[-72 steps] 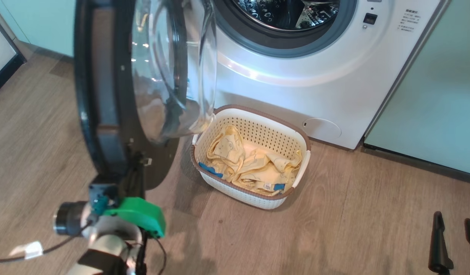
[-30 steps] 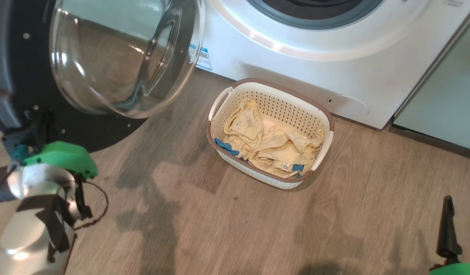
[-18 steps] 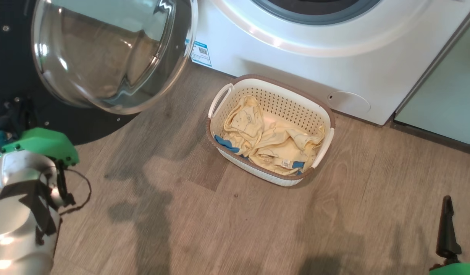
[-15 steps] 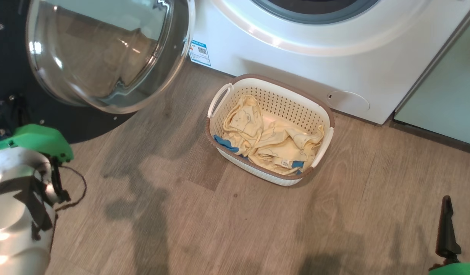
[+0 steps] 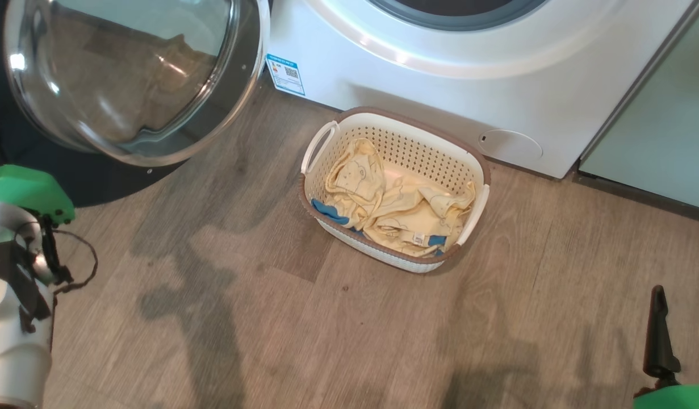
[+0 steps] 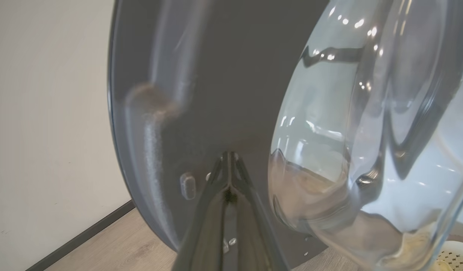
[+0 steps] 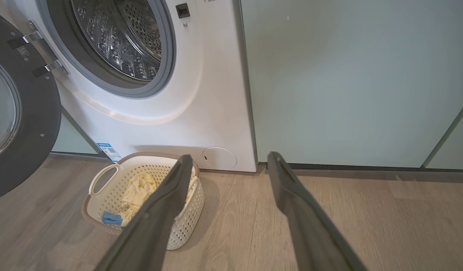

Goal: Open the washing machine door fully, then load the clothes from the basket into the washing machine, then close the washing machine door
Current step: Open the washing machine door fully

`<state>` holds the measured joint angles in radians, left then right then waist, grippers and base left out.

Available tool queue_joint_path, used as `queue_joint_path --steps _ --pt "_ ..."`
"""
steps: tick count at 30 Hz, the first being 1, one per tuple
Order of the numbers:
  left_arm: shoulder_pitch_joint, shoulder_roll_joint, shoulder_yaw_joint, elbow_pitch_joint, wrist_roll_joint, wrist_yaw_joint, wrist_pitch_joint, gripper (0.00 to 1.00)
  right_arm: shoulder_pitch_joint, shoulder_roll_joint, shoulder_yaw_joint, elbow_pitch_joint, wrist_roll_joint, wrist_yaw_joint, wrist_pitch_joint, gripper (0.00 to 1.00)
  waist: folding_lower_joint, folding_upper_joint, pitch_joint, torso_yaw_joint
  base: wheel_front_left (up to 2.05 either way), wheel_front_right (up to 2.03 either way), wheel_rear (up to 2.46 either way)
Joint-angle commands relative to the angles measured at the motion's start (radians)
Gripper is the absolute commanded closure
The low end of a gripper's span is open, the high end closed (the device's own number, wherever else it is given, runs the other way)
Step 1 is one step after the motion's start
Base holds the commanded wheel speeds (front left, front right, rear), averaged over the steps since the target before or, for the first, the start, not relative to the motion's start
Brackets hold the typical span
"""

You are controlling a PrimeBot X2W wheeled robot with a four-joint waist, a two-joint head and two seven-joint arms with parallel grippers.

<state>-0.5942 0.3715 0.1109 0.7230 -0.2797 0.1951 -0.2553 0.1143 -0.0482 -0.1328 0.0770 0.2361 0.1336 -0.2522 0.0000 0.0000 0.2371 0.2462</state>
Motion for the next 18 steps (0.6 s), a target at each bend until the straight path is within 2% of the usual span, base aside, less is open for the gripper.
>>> queue_joint_path --steps 1,10,18 --pt "-0.044 0.069 0.050 -0.022 0.020 -0.008 -0.006 1.00 -0.036 -0.023 0.019 -0.027 0.000 -0.003 -0.010 0.00 0.0000 0.0000 0.002 -0.001 0.00 0.00 0.00" --pt "-0.026 0.047 0.100 -0.053 0.045 -0.036 -0.006 1.00 -0.040 -0.021 0.019 -0.024 0.002 -0.003 -0.010 0.00 0.0000 0.0000 0.004 0.000 0.00 0.00 0.00" --pt "0.085 -0.023 0.164 -0.200 0.083 -0.055 -0.006 1.00 -0.046 -0.014 0.012 -0.018 0.003 -0.003 -0.010 0.00 0.0000 0.0000 -0.009 -0.007 0.00 0.00 0.00"
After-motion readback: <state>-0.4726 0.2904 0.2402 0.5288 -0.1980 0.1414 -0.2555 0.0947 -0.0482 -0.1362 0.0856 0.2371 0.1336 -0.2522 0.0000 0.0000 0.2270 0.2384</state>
